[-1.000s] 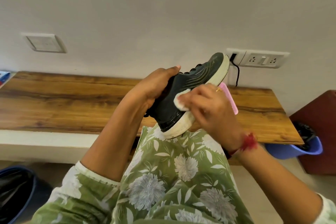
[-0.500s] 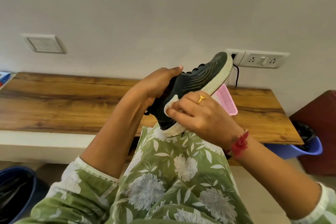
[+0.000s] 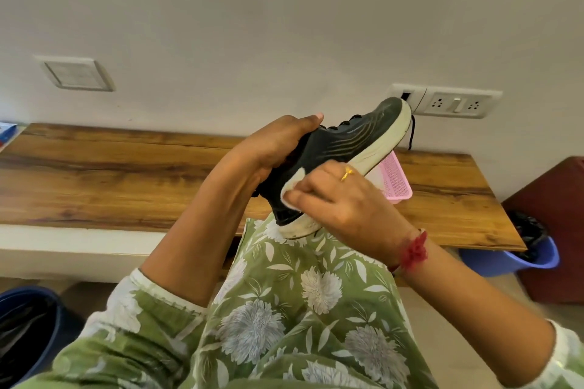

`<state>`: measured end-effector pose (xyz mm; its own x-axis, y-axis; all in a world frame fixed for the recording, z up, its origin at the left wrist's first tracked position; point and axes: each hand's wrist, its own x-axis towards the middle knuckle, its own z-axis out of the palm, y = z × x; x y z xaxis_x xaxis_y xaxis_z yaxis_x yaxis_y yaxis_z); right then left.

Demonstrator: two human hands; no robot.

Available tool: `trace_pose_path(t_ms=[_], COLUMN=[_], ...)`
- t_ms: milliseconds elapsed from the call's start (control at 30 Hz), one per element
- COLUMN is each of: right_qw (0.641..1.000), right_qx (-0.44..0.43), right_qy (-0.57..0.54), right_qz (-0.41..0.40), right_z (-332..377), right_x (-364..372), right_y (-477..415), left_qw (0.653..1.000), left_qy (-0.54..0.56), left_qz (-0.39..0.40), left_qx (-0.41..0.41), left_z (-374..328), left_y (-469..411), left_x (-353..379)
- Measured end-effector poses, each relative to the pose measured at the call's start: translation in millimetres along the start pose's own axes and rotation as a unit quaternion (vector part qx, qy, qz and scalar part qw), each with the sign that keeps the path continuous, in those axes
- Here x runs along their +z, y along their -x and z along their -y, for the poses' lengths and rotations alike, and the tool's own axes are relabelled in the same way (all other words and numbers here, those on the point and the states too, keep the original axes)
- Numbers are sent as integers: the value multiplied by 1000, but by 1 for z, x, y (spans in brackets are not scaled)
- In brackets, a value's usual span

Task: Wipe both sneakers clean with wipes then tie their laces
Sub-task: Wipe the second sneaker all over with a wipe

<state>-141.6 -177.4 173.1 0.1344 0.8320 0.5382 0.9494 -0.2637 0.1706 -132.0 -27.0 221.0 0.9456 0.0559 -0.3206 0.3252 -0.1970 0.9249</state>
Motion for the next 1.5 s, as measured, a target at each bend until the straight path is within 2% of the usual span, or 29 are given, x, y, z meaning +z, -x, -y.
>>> trace_pose_path(t_ms=[67,200,233,333,367,500,633,733,833,967,1133,1300,1400,1500], right_qw=[1000,990,991,1000,1000,984,916,883,886,878,933,950,949,929], right_qx=[-17,122,115,10,8,156,319,375,388,395,284,236,250,303], right_qy=[3,-5,-12,-11,-12,-30,-143,-167,-149,-146,-120,-59,-20,-44], right_qz=[16,-64,-61,-7,-2,-79,-195,-227,-208,-229,-187,-195,-190,-207], right_z=[-2,-14,-8,5,2,-21,-26,-24,-18,-2,23,8,-4,-28], right_x=[-1,-10,-8,-1,-2,-9,-13,-10,-5,-2,4,2,-2,-9], right_y=[4,4,4,8,9,13,14,11,9,2,-7,-2,2,8], left_qw=[1000,1000,1000,1000,1000,1000,1000,1000,999,999,999,999,998,997], left_qy=[3,8,2,-12,-6,18,10,20,36,38,51,36,33,42], left_qz=[3,-6,-3,11,15,-2,-2,1,4,-12,-9,17,37,52], left_qx=[10,20,19,16,17,23,17,9,5,0,9,28,35,38], left_z=[-1,-6,-6,-4,-3,-2,0,5,6,6,7,8,10,12], left_y=[2,5,5,6,6,9,8,6,5,6,3,5,7,9], left_x=[1,-2,-3,-2,-1,-4,-10,-10,-10,-9,-6,-9,-10,-11])
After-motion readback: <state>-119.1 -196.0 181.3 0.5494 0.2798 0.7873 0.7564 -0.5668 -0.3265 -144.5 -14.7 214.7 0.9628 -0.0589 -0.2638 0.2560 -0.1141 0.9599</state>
